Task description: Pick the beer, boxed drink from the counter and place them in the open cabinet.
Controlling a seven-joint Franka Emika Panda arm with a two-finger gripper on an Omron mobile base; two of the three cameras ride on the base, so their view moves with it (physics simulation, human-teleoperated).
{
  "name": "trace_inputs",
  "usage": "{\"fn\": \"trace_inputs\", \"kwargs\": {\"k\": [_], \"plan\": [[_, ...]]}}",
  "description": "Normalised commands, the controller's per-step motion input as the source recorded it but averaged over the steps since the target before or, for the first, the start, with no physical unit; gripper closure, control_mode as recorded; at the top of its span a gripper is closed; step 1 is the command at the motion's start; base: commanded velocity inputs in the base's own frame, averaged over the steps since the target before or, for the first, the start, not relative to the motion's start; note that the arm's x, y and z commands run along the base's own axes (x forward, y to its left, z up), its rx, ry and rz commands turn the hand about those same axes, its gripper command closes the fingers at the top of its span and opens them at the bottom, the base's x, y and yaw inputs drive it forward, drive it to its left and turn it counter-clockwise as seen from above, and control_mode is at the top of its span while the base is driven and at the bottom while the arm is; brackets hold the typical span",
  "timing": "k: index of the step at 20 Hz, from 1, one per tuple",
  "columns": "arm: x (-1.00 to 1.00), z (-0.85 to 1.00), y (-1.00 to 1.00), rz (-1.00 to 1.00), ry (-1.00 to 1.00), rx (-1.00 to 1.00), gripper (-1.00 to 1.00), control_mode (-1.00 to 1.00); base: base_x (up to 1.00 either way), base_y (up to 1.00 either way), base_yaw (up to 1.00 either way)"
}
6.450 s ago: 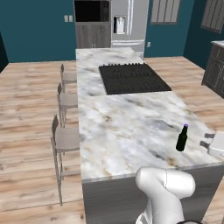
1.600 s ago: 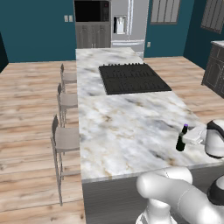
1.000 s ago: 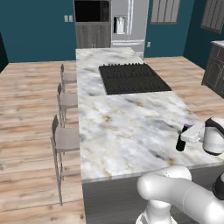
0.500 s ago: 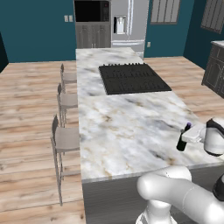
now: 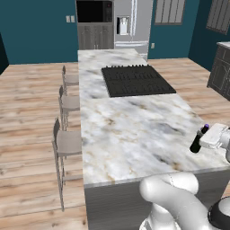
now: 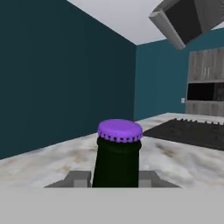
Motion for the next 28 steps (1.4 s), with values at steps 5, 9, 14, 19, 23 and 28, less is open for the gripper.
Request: {"fn": "trace_inputs", "kwargs": {"k": [5,9,14,19,23,28], "plan": [[-0.46,0.99,0.0,0.07,-0.13,-0.03,1.0,-1.0,0.0,0.0,0.0],[-0.44,0.92,0.0,0.1,-0.13,-0.04,1.0,-1.0,0.0,0.0,0.0],[-0.39,0.68,0.0,0.06,-0.13,-0.01,1.0,-1.0,0.0,0.0,0.0],[-0.36,0.56,0.0,0.02,-0.07,-0.03,1.0,-1.0,0.0,0.0,0.0],[-0.31,0.5,0.08,0.0,-0.07,-0.06,1.0,-1.0,0.0,0.0,0.0],[-0.49,0.24,0.16,-0.05,-0.01,-0.1,1.0,-1.0,0.0,0.0,0.0]]}}
